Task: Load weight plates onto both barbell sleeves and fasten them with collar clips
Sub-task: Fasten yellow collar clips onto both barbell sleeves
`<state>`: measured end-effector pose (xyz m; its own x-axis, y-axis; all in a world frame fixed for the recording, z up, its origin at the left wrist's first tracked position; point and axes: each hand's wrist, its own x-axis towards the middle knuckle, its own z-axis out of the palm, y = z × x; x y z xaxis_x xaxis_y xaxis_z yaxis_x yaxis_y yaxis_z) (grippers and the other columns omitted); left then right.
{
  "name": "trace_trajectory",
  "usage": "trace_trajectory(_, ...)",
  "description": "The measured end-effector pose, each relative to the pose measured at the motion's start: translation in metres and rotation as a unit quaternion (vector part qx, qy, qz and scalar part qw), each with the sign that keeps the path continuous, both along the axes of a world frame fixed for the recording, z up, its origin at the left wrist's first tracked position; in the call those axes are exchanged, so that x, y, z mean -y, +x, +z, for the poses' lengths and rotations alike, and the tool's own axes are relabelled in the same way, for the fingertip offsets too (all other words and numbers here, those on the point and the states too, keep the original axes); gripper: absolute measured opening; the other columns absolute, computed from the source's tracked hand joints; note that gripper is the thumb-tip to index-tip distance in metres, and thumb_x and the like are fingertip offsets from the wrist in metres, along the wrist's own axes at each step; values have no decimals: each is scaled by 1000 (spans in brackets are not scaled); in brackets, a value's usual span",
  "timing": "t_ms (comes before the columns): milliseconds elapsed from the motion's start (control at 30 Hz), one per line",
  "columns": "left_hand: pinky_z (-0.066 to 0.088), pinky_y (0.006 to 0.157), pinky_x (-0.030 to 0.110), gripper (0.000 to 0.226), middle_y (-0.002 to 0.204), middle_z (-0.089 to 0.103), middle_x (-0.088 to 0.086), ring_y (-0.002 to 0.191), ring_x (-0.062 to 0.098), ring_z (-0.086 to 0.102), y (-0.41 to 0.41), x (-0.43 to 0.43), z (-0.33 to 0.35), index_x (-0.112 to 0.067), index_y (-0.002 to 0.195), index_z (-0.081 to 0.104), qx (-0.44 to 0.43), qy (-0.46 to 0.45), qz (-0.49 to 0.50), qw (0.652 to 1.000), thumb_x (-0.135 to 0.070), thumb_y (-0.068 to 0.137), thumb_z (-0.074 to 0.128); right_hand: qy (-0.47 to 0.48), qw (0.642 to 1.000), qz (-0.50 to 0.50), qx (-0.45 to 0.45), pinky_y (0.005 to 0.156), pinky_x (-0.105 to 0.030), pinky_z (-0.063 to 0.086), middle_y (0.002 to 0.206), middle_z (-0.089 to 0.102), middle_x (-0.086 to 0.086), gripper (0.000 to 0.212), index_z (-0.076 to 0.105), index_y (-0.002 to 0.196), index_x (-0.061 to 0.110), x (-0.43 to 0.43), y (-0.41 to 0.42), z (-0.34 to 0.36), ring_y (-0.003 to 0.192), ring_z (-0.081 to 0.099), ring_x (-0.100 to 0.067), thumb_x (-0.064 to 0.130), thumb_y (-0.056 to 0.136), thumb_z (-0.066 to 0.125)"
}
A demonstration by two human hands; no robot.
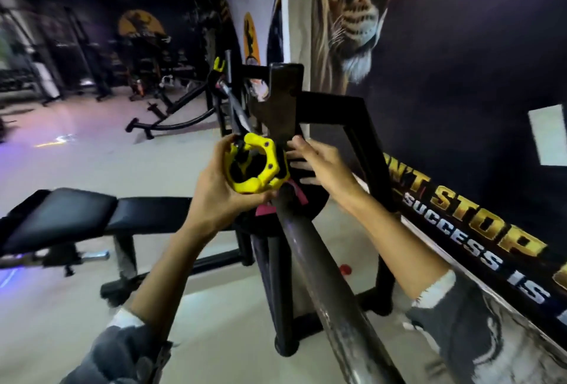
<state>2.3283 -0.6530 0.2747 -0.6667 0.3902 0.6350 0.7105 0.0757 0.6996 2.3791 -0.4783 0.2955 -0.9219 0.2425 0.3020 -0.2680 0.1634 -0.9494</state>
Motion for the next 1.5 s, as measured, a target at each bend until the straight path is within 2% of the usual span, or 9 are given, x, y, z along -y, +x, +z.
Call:
trace_trajectory(133, 42, 95, 14, 101, 129, 52, -7, 119, 2, 51, 47, 0, -11, -23, 135, 30, -57, -72, 46, 995, -25, 53, 89, -7, 999, 50, 15, 51, -19, 51, 64, 65, 1, 17, 68, 76, 17, 10, 50, 6, 59, 60, -7, 32, 84, 63)
trace_trajectory(267, 45, 102, 35, 110, 141, 41, -2, 127, 10, 46, 86, 6, -1, -23, 140, 26, -20, -76, -28, 997, -38, 51, 89, -74, 996, 45, 1, 51, -19, 54, 63, 69, -2, 15, 71, 71, 14, 4, 87, 4, 53, 64, -9, 24, 80, 67)
trace_trajectory(400, 55, 77, 27, 66, 127, 57, 0, 104, 13, 63, 133, 15, -4, -22, 131, 45, 191, 88, -97, 973, -41, 74, 71, -110, 992, 63, -19, 57, -26, 58, 66, 73, -1, 10, 72, 77, 14, 2, 126, -11, 58, 68, -13, 21, 80, 65)
trace_trajectory(533, 56, 70, 22, 38, 89, 69, 10, 74, 14, 65, 177, 21, -12, -11, 97, 69, 335, 128, -99, 928, -32, 65, 70, -135, 989, 66, -11, 72, -32, 56, 83, 73, -7, 30, 72, 88, 14, 9, 173, -26, 73, 69, -18, 34, 66, 65)
trace_trajectory(733, 54, 78, 32, 31, 90, 74, 2, 87, 19, 69, 242, 25, -38, -17, 97, 72, 310, 141, -81, 937, -26, 68, 77, -61, 996, 62, -7, 64, -11, 51, 76, 74, 14, 17, 67, 91, 24, 8, 243, -46, 78, 68, 1, 20, 74, 66)
trace_trajectory(967, 50, 83, 43, 37, 98, 73, 4, 95, 27, 67, 278, 22, -55, -18, 105, 70, 284, 134, -71, 947, -24, 69, 77, -69, 996, 44, -41, 70, -9, 50, 82, 73, 19, 33, 60, 107, 22, 9, 284, -68, 85, 67, 3, 0, 83, 59)
trace_trajectory(1167, 50, 88, 31, 55, 117, 65, 15, 106, 19, 63, 289, 14, -97, 2, 124, 55, 280, 131, -60, 949, -10, 72, 70, -86, 996, 24, -18, 77, -5, 46, 111, 62, 12, 44, 52, 119, 24, 13, 289, -119, 95, 61, 12, -2, 85, 57)
trace_trajectory(1300, 50, 84, 18, 59, 117, 64, -6, 109, 7, 61, 279, 10, -106, -15, 128, 50, 265, 140, -61, 952, -11, 72, 69, -93, 995, 40, 14, 88, -12, 47, 125, 58, 6, 47, 47, 129, 22, 7, 275, -130, 110, 57, 3, 4, 87, 57)
trace_trajectory(1500, 51, 89, 23, 51, 123, 58, -14, 113, 0, 56, 235, -1, -105, -12, 138, 41, 199, 59, -15, 978, -20, 90, 57, -116, 990, 69, 51, 68, -16, 55, 123, 54, 4, 46, 39, 138, 12, 1, 235, -127, 96, 62, 6, 8, 93, 49)
